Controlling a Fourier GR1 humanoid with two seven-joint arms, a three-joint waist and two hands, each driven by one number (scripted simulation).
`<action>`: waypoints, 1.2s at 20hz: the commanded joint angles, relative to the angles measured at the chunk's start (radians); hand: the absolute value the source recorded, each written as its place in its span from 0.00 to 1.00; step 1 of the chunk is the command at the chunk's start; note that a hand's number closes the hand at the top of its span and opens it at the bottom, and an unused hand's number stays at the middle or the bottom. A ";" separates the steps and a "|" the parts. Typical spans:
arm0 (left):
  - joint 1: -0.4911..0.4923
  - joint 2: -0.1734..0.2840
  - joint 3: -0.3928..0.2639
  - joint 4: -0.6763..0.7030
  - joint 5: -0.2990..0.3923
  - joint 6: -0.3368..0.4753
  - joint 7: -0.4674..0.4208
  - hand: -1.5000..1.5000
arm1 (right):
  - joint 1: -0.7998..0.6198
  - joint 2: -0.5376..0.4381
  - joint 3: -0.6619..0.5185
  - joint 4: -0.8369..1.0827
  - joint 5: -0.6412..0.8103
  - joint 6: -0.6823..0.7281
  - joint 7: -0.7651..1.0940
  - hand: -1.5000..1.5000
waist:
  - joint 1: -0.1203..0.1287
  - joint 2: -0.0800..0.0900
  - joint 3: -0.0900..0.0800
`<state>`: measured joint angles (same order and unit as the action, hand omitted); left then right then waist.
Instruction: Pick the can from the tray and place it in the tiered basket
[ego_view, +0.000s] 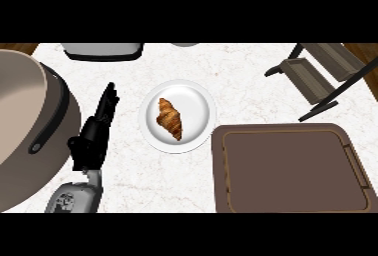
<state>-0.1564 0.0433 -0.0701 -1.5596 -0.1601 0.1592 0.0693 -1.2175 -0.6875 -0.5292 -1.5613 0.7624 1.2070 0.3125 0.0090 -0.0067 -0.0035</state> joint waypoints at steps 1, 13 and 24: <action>0.023 -0.015 -0.015 0.001 0.000 -0.001 -0.028 0.50 | -0.179 0.102 -0.003 0.135 -0.005 0.062 0.159 1.00 | 0.005 0.000 0.000; 0.004 -0.042 -0.025 0.049 -0.018 0.027 -0.068 0.50 | -0.160 -0.040 0.209 0.433 0.102 -0.301 -0.034 1.00 | 0.008 0.013 0.003; 0.015 -0.006 -0.005 -0.015 0.000 -0.011 -0.028 0.50 | -0.189 -0.068 0.215 0.787 0.166 -0.503 -0.126 1.00 | 0.022 0.017 0.002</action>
<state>-0.1347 0.0216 -0.0963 -1.5862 -0.1762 0.1625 0.0556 -1.3827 -0.7839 -0.2546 -0.8970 0.9349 0.7528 0.1230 0.0269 0.0081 -0.0007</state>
